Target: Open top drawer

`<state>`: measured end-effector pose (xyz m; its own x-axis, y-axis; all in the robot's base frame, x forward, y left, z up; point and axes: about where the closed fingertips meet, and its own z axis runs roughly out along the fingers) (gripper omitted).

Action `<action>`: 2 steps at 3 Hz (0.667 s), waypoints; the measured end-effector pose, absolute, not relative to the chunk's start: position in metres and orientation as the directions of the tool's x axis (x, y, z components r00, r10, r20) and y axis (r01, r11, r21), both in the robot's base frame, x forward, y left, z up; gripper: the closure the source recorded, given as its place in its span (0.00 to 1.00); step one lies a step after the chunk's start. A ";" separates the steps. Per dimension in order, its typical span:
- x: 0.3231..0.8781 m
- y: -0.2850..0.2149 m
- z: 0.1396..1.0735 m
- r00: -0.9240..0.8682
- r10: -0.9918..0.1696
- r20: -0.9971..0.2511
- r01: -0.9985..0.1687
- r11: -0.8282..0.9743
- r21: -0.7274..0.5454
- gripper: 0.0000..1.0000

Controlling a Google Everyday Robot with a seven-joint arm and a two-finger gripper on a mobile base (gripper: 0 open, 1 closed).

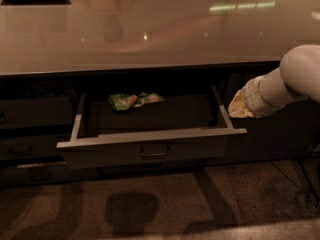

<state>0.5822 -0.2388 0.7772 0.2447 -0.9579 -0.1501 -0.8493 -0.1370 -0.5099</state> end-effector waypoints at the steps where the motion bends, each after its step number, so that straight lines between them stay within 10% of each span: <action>1: 0.582 -0.239 0.777 0.245 -0.958 -0.150 -0.849 -0.137 -0.510 1.00; 2: 0.587 -0.241 0.765 0.263 -0.931 -0.253 -0.868 -0.115 -0.482 1.00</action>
Offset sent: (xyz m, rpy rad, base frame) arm 0.0148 -0.0100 -0.0282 0.2886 0.1329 0.0830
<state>0.5873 -0.2407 0.7648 0.2631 -0.9311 -0.2527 -0.8685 -0.1145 -0.4823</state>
